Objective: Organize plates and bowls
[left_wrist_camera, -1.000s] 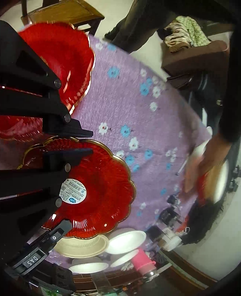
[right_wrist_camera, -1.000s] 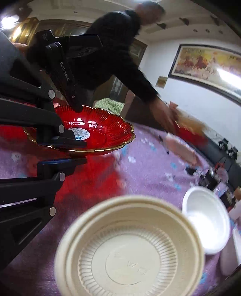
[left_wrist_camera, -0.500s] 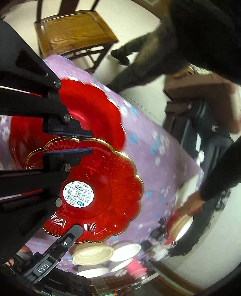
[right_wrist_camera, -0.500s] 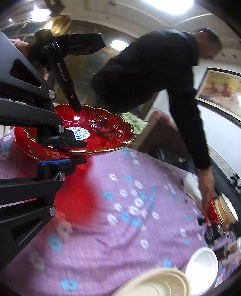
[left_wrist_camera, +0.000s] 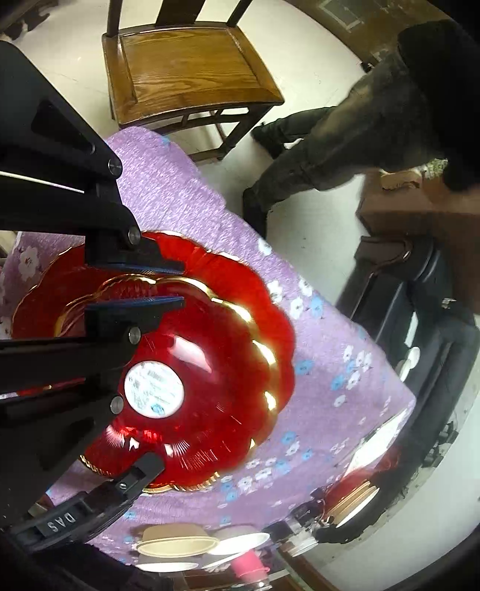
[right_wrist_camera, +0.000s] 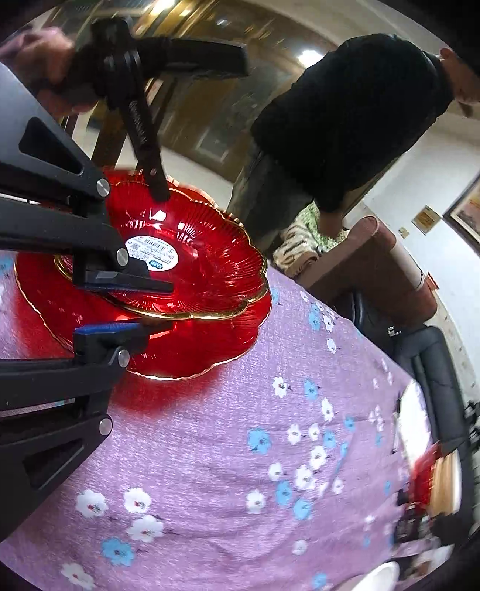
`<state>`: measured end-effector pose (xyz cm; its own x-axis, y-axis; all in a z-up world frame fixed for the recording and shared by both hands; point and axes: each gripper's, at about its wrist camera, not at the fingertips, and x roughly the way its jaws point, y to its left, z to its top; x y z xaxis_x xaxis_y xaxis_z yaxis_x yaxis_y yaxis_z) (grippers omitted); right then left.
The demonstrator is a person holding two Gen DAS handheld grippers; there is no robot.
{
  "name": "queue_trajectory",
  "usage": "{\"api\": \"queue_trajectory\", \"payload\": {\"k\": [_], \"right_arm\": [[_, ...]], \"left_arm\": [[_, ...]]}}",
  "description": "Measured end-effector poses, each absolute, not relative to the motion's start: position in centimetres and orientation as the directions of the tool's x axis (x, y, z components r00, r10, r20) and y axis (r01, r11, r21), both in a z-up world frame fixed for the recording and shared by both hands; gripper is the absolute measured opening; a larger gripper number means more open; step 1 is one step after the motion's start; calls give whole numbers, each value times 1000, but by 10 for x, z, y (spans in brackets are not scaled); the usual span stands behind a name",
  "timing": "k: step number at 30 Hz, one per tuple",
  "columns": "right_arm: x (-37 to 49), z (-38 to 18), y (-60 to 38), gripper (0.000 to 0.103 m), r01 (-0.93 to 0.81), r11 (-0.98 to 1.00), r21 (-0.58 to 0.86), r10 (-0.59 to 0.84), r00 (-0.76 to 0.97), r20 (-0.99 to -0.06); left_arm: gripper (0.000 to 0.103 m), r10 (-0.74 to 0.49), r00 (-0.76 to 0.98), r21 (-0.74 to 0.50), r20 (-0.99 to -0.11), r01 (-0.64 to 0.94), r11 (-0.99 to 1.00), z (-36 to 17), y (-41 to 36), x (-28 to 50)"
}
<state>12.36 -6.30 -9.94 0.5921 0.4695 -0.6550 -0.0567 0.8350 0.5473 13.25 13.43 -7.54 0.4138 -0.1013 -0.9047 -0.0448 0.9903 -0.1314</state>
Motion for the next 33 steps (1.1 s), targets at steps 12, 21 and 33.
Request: {"api": "queue_trajectory", "payload": {"k": [12, 21, 33], "right_arm": [[99, -74, -106, 40, -106, 837, 537, 446, 703, -555], [65, -68, -187, 50, -31, 853, 521, 309, 835, -455], [-10, -56, -361, 65, 119, 782, 612, 134, 927, -351]], "left_arm": [[9, -96, 561, -129, -822, -19, 991, -40, 112, 107], [30, -195, 571, -87, -797, 212, 973, -30, -5, 79], [54, -260, 538, -68, -802, 351, 934, -30, -145, 81]]}}
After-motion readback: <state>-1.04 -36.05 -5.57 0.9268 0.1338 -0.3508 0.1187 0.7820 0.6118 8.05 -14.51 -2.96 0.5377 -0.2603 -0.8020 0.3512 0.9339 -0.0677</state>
